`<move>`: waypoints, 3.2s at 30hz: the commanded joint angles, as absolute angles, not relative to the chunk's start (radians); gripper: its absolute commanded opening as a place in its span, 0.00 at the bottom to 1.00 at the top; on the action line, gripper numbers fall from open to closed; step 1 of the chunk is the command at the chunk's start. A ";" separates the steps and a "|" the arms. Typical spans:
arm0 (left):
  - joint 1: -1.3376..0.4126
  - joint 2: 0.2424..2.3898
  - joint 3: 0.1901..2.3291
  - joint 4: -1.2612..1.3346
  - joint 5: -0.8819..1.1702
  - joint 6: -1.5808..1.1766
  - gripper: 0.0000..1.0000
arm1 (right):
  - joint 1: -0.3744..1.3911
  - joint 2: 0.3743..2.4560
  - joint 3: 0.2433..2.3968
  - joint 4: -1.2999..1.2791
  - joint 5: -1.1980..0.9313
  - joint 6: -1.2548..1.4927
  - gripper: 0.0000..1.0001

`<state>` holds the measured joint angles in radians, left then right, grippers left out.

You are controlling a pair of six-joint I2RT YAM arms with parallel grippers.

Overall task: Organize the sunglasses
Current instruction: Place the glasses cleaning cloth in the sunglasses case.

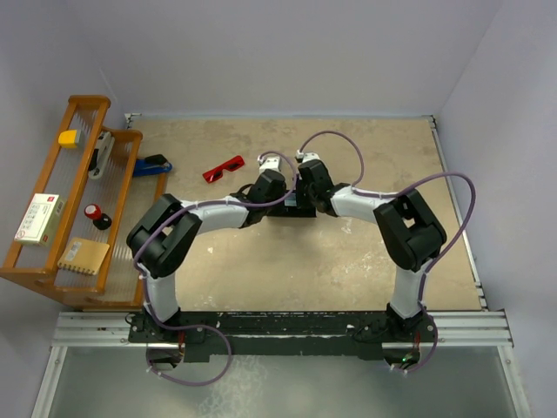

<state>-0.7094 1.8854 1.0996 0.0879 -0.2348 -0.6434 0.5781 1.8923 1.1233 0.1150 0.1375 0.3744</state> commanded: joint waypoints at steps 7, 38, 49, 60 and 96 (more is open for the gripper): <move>-0.713 1.855 1.049 0.213 -0.293 -0.657 0.00 | 0.593 1.904 1.098 0.196 0.168 0.377 0.00; -0.724 1.907 1.039 0.328 -0.402 -0.632 0.00 | 0.603 1.919 1.097 0.205 0.216 0.376 0.00; -0.726 1.943 1.052 0.336 -0.438 -0.635 0.00 | 0.603 1.925 1.098 0.203 0.221 0.377 0.00; -0.724 2.004 1.081 0.277 -0.470 -0.653 0.00 | 0.603 1.924 1.094 0.183 0.254 0.394 0.00; -0.722 2.032 1.111 0.203 -0.512 -0.667 0.00 | 0.603 1.923 1.112 0.046 0.473 0.427 0.00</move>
<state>-0.7269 1.9972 1.0924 0.2638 -0.4915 -0.6697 0.6060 1.9186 1.1080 0.1307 0.3840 0.4191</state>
